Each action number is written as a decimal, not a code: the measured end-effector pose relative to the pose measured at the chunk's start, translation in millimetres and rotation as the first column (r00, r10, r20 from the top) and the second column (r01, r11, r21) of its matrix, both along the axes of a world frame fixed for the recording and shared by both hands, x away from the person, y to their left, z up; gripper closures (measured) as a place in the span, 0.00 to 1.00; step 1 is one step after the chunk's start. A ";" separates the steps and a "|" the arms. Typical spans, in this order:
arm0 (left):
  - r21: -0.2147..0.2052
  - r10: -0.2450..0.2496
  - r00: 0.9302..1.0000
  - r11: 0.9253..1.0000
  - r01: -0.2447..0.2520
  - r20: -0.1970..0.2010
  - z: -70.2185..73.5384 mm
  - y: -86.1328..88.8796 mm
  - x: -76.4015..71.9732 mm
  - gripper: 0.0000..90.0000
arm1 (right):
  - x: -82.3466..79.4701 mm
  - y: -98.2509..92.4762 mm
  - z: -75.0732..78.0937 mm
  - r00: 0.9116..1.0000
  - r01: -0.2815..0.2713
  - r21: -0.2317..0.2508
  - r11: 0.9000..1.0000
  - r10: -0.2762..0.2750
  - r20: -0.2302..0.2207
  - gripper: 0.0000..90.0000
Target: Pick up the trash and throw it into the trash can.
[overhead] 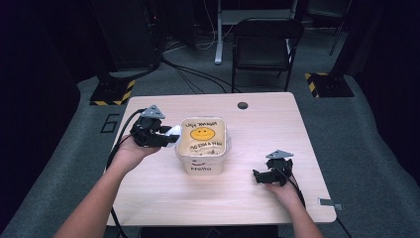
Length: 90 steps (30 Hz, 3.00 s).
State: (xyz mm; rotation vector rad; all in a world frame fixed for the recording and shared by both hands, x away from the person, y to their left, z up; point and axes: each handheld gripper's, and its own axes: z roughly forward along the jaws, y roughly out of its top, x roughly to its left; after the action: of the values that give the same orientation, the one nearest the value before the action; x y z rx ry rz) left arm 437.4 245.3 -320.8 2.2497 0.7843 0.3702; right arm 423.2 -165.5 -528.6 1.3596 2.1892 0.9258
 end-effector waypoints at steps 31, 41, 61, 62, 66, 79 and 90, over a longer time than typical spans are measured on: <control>0.008 -0.013 1.000 1.000 0.014 -0.025 -24.2 -39.5 24.2 0.63 | 0.7 -0.6 -0.1 1.000 -0.017 -0.011 1.000 0.017 0.004 0.00; 0.003 0.000 0.999 1.000 0.000 -0.043 -36.1 -41.8 31.8 0.63 | 0.7 -0.6 0.0 1.000 -0.017 -0.013 1.000 0.017 0.003 0.00; 0.032 0.002 0.997 0.999 0.000 -0.075 -60.6 -60.9 45.8 0.63 | 1.0 -0.1 -0.1 1.000 -0.020 -0.008 1.000 0.020 0.005 0.00; 0.030 0.005 0.997 1.000 -0.002 -0.075 -62.2 -61.9 46.3 0.63 | 1.0 0.0 -0.2 1.000 -0.021 -0.007 1.000 0.021 0.006 0.00; 0.043 0.005 0.997 0.999 -0.001 -0.082 -66.2 -64.7 48.5 0.63 | 1.0 -0.1 -0.1 1.000 -0.022 -0.009 1.000 0.022 0.006 0.00; 0.073 0.010 0.994 0.997 -0.003 -0.106 -74.3 -68.0 53.2 0.60 | 1.0 0.1 -0.1 1.000 -0.025 -0.008 1.000 0.025 0.004 0.00; 0.060 0.029 0.995 0.998 -0.023 -0.099 -70.0 -64.9 49.7 0.46 | 1.0 0.2 -0.2 1.000 -0.025 -0.006 1.000 0.025 0.005 0.00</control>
State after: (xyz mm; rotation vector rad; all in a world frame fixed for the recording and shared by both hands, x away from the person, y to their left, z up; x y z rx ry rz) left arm 487.2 180.4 -390.8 2.3294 0.8649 0.2984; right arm 424.2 -165.3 -528.7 1.3290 2.2085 0.9301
